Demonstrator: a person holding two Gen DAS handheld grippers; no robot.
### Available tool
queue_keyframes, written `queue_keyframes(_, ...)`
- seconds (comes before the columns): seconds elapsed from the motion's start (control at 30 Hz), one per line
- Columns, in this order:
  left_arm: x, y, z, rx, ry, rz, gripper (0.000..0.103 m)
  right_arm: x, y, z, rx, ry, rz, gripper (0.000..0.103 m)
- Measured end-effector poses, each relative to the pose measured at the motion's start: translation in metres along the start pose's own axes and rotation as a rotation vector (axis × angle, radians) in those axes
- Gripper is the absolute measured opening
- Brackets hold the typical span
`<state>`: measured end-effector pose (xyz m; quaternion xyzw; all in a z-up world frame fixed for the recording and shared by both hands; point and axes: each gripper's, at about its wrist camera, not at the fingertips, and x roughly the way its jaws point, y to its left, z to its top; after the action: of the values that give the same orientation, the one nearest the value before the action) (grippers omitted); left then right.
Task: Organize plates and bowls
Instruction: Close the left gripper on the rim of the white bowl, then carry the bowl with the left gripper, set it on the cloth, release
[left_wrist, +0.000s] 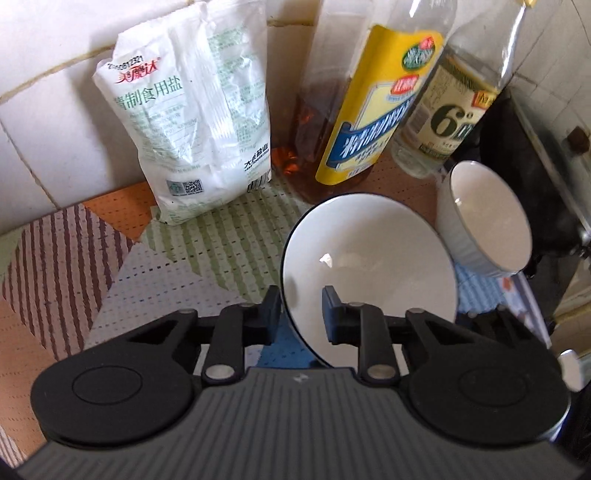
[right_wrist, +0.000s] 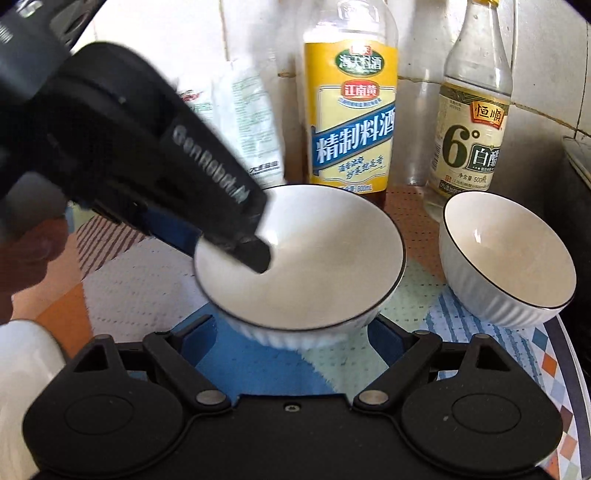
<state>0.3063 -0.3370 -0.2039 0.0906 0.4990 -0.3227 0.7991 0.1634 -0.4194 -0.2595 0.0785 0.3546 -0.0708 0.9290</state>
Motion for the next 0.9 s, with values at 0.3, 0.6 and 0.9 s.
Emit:
queue_keyframes(0.3, -0.014, 0.008, -0.008, 0.003, 0.003, 0.038, 0.015, -0.006, 0.002, 0.001, -0.015, -0.007, 0.029, 0.084)
queue_keyframes(0.6, -0.047, 0.046, -0.017, -0.060, -0.044, 0.084, 0.016, -0.005, 0.035, 0.014, -0.106, -0.019, 0.104, 0.081)
queue_keyframes(0.9, -0.071, 0.099, -0.032, -0.155, -0.035, 0.180, 0.016, 0.009, 0.083, 0.035, -0.223, 0.024, 0.257, 0.081)
